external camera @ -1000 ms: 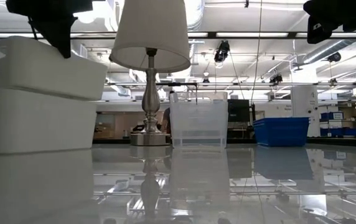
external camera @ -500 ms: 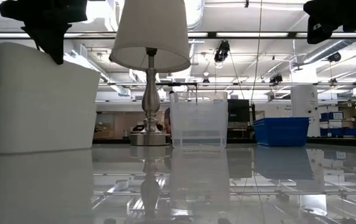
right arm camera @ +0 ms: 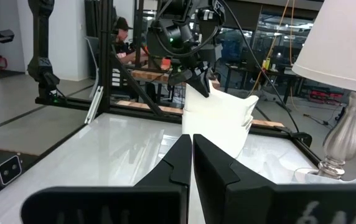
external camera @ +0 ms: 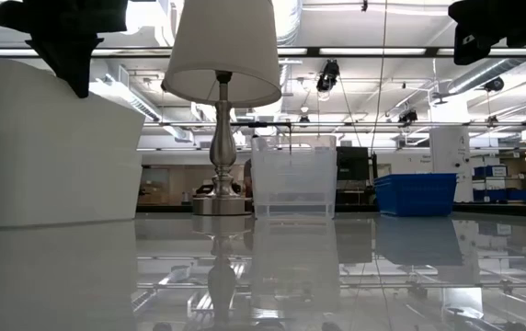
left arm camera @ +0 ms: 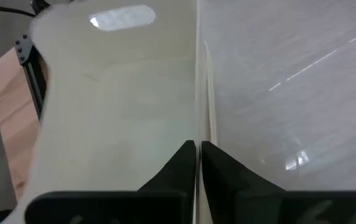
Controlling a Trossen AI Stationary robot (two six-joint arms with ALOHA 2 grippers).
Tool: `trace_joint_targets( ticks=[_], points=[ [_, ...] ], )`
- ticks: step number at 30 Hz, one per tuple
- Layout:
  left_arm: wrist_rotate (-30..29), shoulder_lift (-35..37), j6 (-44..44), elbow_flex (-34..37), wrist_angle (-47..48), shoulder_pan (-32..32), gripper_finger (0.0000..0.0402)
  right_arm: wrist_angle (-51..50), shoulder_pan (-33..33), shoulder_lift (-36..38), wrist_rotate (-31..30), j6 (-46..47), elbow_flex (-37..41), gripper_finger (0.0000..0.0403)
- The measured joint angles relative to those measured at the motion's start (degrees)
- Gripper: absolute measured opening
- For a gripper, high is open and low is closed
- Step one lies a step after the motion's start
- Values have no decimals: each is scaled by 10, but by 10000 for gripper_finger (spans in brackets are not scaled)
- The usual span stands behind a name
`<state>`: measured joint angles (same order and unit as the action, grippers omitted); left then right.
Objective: Stack baskets by color
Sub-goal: Stack the bottom white bin on the white bin
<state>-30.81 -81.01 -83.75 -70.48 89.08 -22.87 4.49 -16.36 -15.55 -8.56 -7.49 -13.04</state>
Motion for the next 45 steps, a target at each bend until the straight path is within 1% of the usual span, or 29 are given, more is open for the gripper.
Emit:
trace_joint_targets(
  ticks=[4, 11, 13, 15, 17, 19, 23, 27, 30, 32, 34, 36, 38, 40, 42, 43, 45],
  points=[
    [0, 0, 0, 0, -1, 0, 40, 0, 0, 0, 0, 0, 0, 9],
    [-7, 0, 3, -1, 0, -1, 126, -2, 0, 0, 0, 0, 0, 9],
    [-6, 0, 3, -11, 1, -7, 141, -7, 0, 0, 0, 0, 0, 9],
    [11, 2, 3, -29, 6, -20, 145, -15, 0, 0, 0, 0, 0, 9],
    [50, 2, 19, -44, 9, -37, 135, -16, 0, 0, 0, 0, 0, 9],
    [78, 2, 35, -51, 9, -52, 116, -12, 0, 0, 0, 0, 0, 9],
    [76, 15, 42, -49, 8, -71, 63, -12, 0, 0, 0, 0, 0, 9],
    [64, 25, 24, -17, 9, -73, 11, -12, 0, 0, 0, 9, 0, 9],
    [64, 32, 0, 15, 9, -73, 6, -12, 0, 0, 0, 10, 0, 9],
    [78, 32, -10, 27, 0, -73, 8, -12, 0, 0, 0, 10, 0, 9],
    [95, 32, -14, 26, -11, -73, 6, -12, 0, 0, 0, 10, 0, 9],
    [96, 32, -12, 9, -15, -73, 2, -12, 0, 0, 0, 10, 0, 9],
    [78, 32, -2, -14, -14, -73, 1, -12, 0, 0, 0, 11, 0, 9],
    [34, 33, 22, -34, -13, -73, 2, -12, 0, 0, 0, 11, 0, 9],
    [-20, 36, 26, -46, -14, -71, 2, -12, 0, 0, 0, 11, 0, 9],
    [-37, 38, 32, -50, -14, -65, 2, -12, 0, 0, 0, 11, 0, 9],
    [-44, 39, 46, -53, -16, -42, 8, -12, 0, 0, 0, 11, 0, 9]
  ],
)
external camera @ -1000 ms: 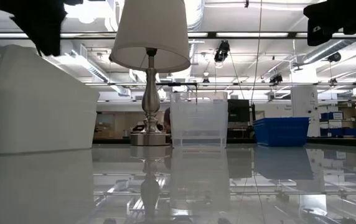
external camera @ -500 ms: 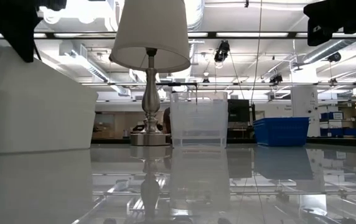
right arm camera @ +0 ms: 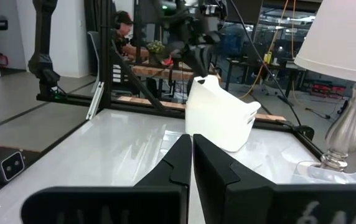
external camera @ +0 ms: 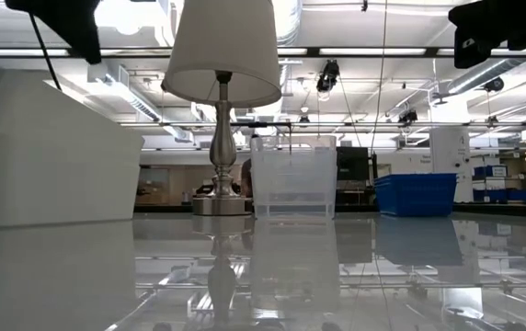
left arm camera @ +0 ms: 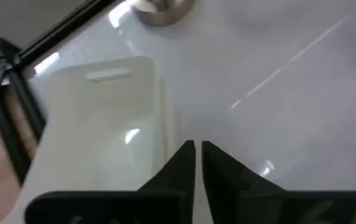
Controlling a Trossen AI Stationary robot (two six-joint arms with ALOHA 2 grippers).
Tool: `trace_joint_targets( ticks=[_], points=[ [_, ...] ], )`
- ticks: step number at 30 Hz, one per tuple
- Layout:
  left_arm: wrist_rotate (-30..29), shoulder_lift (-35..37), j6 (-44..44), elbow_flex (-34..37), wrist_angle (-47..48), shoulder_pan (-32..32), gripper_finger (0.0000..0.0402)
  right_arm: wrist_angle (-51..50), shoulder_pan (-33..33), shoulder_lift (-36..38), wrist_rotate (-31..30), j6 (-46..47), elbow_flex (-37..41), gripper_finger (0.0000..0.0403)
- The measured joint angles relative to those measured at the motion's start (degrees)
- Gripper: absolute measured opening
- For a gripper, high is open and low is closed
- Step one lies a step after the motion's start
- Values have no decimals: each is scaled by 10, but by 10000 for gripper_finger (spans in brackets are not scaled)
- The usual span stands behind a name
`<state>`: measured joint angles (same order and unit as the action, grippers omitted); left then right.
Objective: Stack baskets by color
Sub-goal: Stack the bottom white bin on the white bin
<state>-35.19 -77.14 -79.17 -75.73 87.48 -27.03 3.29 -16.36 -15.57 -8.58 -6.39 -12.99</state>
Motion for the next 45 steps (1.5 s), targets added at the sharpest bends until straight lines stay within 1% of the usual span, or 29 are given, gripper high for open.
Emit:
trace_joint_targets(
  ticks=[3, 7, 9, 11, 12, 15, 18, 21, 23, 25, 28, 30, 34, 38, 39, 45],
  points=[
    [7, -1, 21, 13, 3, 38, 34, 0, 0, 0, 0, 2, 0, 9],
    [13, -1, 33, 37, 6, 86, 83, 0, 0, 0, 0, 4, 0, 9],
    [37, -1, 33, 47, 5, 109, 107, 0, 0, 0, 0, 4, 0, 9],
    [73, -2, 38, 54, 5, 124, 126, 0, 0, 0, 0, 4, 0, 9],
    [83, -3, 43, 57, 4, 128, 134, 0, 0, 0, 0, 3, 0, 9],
    [85, -5, 51, 68, -11, 130, 149, 0, 0, 0, 0, 4, 0, 9],
    [87, -5, 65, 85, -40, 130, 152, -1, 0, 0, 0, 4, 0, 9],
    [90, -5, 65, 98, -39, 130, 142, -1, 0, 0, 0, 4, 0, 9],
    [89, -5, 65, 101, -41, 130, 123, -1, 0, 0, 0, 4, 0, 9],
    [86, -5, 66, 102, -40, 130, 92, -1, 0, 0, 0, 4, 0, 9],
    [85, -5, 66, 102, -42, 130, 31, -1, 0, 0, 0, 4, 0, 9],
    [82, -5, 66, 101, -43, 130, 9, -1, 0, 0, 0, 4, 0, 9],
    [64, -5, 63, 101, -42, 127, 3, -1, 0, 0, 0, 4, 0, 9],
    [-3, -4, 46, 101, -44, 111, 1, -1, 0, 0, 0, 3, 0, 9],
    [-9, -4, 45, 101, -44, 108, 1, -1, 0, 0, 0, 3, 0, 9],
    [-17, -23, 18, 114, -46, 96, 0, -1, 0, 0, 0, 3, 0, 9]
  ],
)
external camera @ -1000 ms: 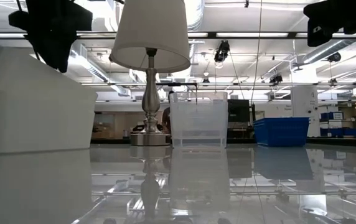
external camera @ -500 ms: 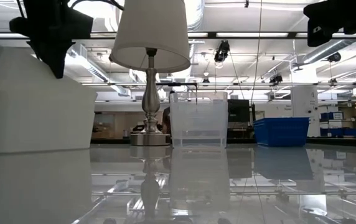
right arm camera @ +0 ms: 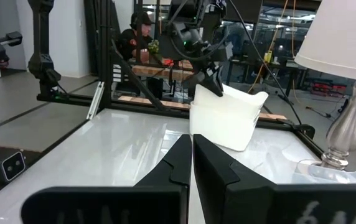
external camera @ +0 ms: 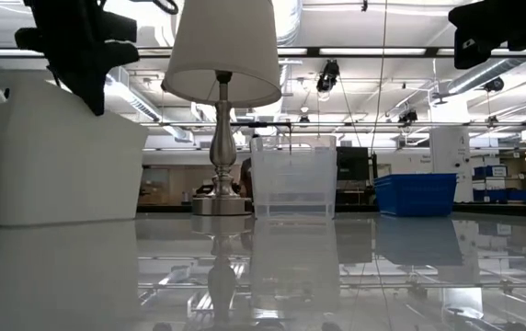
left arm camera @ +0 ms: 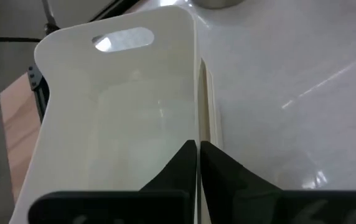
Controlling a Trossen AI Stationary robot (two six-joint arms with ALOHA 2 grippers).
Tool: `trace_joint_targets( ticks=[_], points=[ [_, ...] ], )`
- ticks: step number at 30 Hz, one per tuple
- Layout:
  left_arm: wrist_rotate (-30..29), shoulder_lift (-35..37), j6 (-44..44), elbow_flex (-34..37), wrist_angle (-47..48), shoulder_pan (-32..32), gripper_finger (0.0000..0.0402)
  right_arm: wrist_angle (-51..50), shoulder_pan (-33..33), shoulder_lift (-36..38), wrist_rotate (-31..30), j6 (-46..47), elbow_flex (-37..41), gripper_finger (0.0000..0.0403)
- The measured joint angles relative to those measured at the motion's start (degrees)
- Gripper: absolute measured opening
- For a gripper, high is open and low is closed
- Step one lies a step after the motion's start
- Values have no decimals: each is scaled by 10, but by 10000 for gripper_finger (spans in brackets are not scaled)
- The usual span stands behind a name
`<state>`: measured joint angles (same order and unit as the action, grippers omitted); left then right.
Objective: Stack baskets by color
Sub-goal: Stack the bottom white bin on the white bin, then return to Home Position
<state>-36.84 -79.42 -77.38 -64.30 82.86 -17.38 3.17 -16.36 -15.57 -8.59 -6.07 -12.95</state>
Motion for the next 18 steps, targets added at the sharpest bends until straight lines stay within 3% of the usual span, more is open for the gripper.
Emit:
trace_joint_targets(
  ticks=[11, 18],
  points=[
    [20, -3, -47, 23, -18, -11, 7, -2, 0, -5, 0, 0, 0, 9],
    [28, 4, -47, 23, -18, -12, 95, -2, 0, -7, 0, 1, 0, 9]
  ],
)
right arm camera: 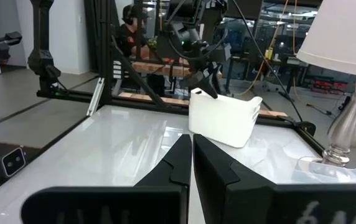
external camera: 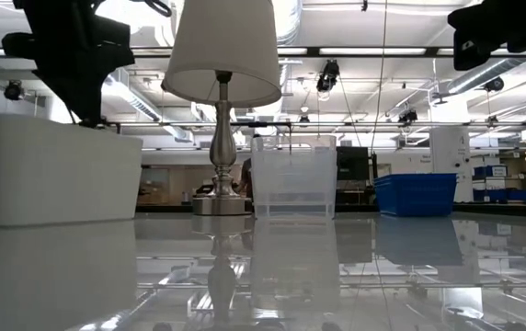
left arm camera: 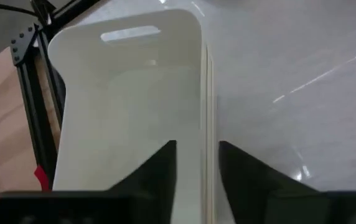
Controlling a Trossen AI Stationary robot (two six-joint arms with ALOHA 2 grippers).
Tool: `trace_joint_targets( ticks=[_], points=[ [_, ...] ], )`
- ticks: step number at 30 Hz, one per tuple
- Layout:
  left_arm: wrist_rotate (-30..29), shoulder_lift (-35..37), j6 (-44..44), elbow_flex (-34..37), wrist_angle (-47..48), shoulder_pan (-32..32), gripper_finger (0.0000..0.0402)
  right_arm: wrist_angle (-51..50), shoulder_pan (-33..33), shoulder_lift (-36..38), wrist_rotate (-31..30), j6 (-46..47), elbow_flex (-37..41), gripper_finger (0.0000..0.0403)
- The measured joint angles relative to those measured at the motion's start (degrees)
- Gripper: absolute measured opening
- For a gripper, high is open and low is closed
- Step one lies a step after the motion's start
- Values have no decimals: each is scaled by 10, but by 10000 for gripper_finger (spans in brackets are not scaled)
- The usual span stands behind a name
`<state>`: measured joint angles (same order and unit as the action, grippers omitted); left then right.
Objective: Stack baskets by color
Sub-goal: Return to Home Position
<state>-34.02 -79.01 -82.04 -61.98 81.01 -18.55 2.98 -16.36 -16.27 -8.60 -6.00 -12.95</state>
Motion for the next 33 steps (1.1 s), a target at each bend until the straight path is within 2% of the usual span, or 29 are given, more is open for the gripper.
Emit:
trace_joint_targets(
  ticks=[4, 9, 13, 16, 19, 23, 25, 28, 31, 33],
  points=[
    [1, 16, 16, -3, -4, -9, 141, -13, 0, 0, 0, 0, 0, 9],
    [-104, 22, 78, 1, -83, -66, 148, -31, 0, 0, 0, 0, 1, 9],
    [-188, 15, 214, 19, -245, -123, 133, -25, 0, 0, 1, -1, 11, 9],
    [-205, 10, 416, 65, -464, -164, 120, 2, 0, 0, 14, -14, 30, 9],
    [-150, 6, 628, 141, -752, -194, 105, 65, 0, 0, 39, -39, 58, 9],
    [32, 3, 856, 271, -1178, -187, 76, 165, 0, 0, 46, -96, 108, 9],
    [91, 3, 936, 328, -1306, -173, 59, 192, 1, 1, 44, -124, 123, 9],
    [106, 42, 978, 400, -1369, -139, 31, 198, 5, 1, 39, -138, 122, 9],
    [113, 111, 958, 470, -1370, -80, 7, 199, 10, 4, 39, -145, 122, 9],
    [143, 163, 934, 515, -1370, -33, 3, 198, 16, 5, 39, -151, 122, 9]
  ],
)
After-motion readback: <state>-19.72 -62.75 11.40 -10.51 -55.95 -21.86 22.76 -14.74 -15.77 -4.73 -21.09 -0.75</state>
